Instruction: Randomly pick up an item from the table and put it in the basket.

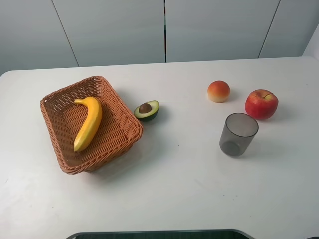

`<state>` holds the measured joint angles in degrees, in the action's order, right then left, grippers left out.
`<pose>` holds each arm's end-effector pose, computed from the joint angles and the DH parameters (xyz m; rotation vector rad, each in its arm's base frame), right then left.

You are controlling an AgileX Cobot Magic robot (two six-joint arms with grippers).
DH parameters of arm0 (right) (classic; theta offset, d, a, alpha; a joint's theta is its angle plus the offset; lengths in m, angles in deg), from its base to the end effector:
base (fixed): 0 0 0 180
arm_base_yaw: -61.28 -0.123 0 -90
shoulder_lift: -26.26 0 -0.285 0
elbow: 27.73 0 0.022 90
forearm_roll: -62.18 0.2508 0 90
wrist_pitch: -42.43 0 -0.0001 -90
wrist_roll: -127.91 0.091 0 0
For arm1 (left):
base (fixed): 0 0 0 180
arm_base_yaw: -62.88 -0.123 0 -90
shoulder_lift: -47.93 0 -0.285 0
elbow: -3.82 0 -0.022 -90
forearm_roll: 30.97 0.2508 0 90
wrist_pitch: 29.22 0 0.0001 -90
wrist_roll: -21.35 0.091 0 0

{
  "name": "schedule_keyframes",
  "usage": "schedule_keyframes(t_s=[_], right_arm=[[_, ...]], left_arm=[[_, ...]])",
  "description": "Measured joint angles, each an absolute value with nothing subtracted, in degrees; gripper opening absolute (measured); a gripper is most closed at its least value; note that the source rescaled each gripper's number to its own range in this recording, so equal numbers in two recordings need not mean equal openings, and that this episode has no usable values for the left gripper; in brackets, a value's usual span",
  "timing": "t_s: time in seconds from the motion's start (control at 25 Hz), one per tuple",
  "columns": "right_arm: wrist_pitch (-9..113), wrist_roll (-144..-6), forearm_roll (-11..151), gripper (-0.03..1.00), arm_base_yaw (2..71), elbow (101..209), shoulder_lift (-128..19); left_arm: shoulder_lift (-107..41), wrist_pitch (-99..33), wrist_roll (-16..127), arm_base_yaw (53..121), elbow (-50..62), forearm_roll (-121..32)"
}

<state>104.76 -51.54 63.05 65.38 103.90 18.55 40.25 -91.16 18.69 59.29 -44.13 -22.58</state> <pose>-0.0065 0.0017 0.2761 0.0828 2.0649 -0.0199 -0.0084 0.0112 0.2793 -0.1213 2.0447 0.1855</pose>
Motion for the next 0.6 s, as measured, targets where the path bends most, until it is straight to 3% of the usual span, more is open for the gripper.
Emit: schedule_keyframes(t_s=[0.6], right_arm=[[104.76,-51.54,63.05,1.0,65.38,103.9,18.55]], left_arm=[[40.25,-91.16,18.69,59.29,-44.13,-22.58]])
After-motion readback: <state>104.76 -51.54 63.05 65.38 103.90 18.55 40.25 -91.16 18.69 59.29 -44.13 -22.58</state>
